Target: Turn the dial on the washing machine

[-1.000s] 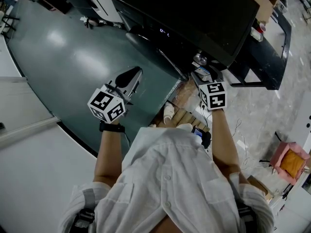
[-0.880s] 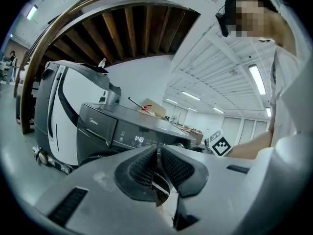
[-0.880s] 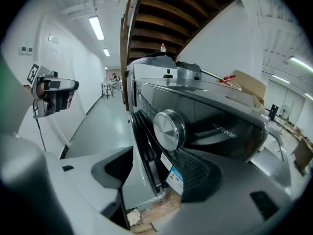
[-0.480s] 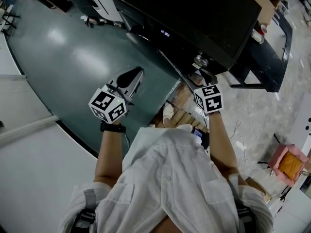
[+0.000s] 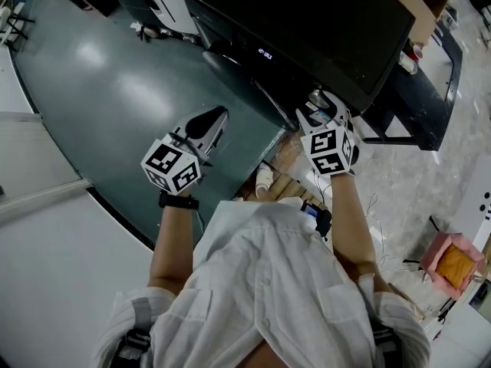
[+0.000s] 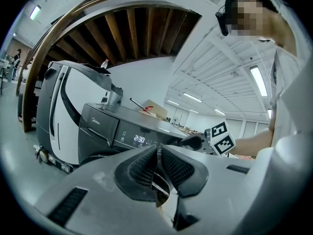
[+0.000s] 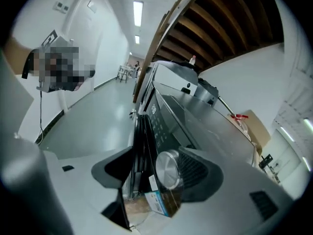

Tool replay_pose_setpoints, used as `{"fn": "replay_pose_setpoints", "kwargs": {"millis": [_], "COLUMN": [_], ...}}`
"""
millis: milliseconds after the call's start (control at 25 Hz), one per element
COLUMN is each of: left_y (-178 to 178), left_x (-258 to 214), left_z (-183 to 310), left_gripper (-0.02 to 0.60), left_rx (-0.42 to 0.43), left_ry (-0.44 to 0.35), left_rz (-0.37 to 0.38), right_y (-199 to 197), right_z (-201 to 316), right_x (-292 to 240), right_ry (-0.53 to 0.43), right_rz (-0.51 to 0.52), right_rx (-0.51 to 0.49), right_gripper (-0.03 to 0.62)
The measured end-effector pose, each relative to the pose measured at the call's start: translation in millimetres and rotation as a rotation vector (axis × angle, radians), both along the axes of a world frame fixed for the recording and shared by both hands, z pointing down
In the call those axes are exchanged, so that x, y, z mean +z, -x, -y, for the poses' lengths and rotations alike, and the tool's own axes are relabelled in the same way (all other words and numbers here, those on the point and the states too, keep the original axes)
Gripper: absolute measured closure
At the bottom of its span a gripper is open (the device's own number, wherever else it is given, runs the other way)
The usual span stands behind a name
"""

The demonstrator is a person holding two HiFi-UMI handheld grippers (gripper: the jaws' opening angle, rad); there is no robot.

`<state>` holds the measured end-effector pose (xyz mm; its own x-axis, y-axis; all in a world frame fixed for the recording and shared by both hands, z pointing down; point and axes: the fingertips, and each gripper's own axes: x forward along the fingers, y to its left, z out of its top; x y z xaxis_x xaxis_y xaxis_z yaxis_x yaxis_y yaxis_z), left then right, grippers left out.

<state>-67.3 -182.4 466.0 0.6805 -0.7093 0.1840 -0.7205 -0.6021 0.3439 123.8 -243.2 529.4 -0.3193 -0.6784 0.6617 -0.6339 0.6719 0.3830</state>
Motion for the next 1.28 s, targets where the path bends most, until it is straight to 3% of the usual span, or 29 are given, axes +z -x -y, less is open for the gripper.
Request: {"fn": "replay_pose_setpoints", "kwargs": {"millis": [120,320,480,600,720,760,1280], "left_y": [2.5,4.1,2.4,8.4,20.3,24.7,63.7], "left_x": [-0.6,-6.7,-15.8,-23.0,-31.1,-34.0,-60.2], "left_z": [-1.8,0.4,-1.9,-4.2,-6.2,-7.0,-38.3], "left_gripper": [0.552,0.552,0.552,0.552,0.552,0.552,0.552], "left_rx": [-0.006,-0.012,-0.007,-0.021,-0.045,-0.053,-0.117], "left_ry": [0.0,-0.02,-0.039,-0.052,-0.068,-0.072,-0.12], "left_rz": [-0.002,-0.005,-0.003,0.001,0.008,0.011,0.026], "right_y": [-11.5,-29.6,-50.7,-57.4,-62.2,-64.0,-63.0], "right_z": [-14.2,-30.6,-46.1,-56.0,-61.9,-63.3,-82.1], "right_x": [-7.4,-42.4,-45.6,-54.2,-67.8,-70.5,-102.7], "right_ry": [0.016,-0.036,-0.041,-0.051,-0.046,-0.035,-0.097], "right_rz": [0.028,0.241,0.323,0.406,0.535,0.568,0.558], "right_rx": [0.037,0.125,0.184,0.197,0.218,0.229,0.228], "right_gripper": [0.308,0.324,0.34,0.419,0.592,0.592,0.594]}}
